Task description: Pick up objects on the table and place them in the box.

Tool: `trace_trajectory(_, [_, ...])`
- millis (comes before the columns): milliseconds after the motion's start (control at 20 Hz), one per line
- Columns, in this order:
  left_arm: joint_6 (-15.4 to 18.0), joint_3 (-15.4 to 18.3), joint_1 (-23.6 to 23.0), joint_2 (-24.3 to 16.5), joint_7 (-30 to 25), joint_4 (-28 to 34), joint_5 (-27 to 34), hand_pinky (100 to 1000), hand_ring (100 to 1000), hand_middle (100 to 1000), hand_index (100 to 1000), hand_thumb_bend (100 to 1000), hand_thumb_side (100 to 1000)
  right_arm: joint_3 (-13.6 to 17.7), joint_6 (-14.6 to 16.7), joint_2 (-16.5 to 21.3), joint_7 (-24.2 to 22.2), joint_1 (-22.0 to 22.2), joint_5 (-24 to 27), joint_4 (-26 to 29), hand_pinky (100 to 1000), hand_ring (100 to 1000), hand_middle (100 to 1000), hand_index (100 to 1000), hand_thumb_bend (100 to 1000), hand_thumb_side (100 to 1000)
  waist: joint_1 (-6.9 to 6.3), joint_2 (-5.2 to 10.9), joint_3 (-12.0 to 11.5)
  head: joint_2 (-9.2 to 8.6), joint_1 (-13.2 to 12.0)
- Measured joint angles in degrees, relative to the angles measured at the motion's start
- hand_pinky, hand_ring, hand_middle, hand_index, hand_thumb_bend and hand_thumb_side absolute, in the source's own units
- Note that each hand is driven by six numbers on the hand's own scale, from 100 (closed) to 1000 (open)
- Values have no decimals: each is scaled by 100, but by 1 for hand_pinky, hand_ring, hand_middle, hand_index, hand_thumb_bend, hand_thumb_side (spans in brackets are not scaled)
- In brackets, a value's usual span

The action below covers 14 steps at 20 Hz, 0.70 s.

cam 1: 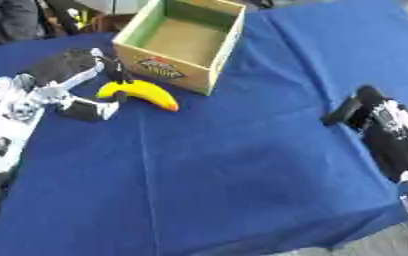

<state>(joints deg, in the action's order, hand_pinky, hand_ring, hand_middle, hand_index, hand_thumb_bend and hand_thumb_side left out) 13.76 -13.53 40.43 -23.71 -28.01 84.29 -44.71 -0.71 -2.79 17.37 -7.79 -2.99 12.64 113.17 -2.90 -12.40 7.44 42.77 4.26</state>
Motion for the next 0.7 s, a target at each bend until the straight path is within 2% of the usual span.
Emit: trace_trajectory(700, [-7,0,8,2,15,-37,-32,733,637,568,724,100,100,0,-2,0,-2,0,0,0,686,516,420,464,340,696,-16,0,3,0,-9])
